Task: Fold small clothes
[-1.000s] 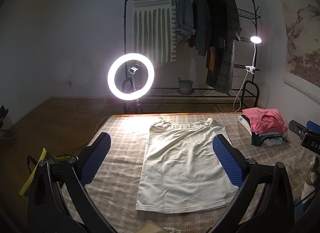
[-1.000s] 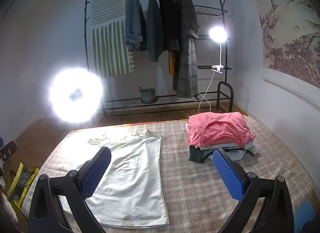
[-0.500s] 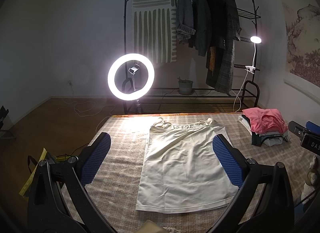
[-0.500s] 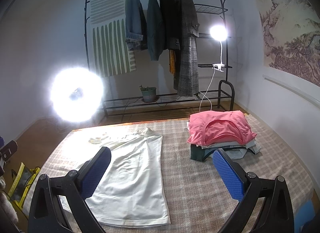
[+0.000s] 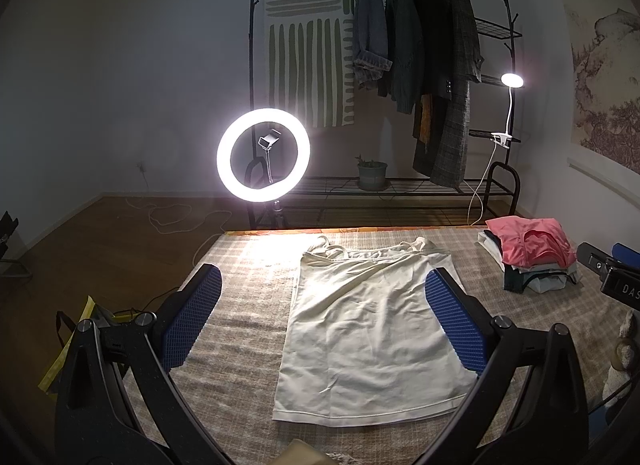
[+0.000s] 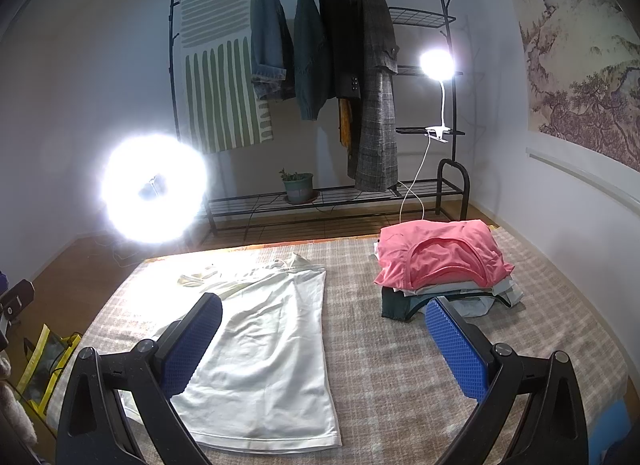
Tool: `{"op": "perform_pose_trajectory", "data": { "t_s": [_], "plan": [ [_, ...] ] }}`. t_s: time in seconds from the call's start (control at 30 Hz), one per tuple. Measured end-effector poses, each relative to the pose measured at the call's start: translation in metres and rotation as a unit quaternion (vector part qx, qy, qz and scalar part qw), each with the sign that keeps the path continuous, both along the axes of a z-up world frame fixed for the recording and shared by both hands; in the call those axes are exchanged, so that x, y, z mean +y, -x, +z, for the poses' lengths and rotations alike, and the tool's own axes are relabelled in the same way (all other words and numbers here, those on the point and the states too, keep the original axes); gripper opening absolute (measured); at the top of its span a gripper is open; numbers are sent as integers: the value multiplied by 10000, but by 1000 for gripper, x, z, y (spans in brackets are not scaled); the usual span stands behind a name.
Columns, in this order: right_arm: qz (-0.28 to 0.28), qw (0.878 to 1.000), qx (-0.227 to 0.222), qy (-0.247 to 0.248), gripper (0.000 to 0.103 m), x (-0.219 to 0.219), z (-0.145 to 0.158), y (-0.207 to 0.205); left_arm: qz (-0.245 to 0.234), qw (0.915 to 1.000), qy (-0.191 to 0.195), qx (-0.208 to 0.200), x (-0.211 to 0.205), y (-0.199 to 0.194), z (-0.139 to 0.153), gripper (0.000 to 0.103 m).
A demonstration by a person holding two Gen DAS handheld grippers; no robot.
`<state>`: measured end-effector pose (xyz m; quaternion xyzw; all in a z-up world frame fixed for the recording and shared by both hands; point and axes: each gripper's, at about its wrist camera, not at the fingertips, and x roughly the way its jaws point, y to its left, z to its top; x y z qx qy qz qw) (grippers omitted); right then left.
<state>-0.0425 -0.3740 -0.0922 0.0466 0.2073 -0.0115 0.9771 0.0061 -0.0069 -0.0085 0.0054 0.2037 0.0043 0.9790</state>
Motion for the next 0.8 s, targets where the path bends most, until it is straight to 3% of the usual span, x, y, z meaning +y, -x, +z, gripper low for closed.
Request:
{"op": "perform_pose_trajectory", "data": {
  "t_s": [0.8],
  "plan": [
    [-4,10000,16,-17,103,0,-1,-2,2,10000,4,-5,0,1,-1,103]
  ]
}}
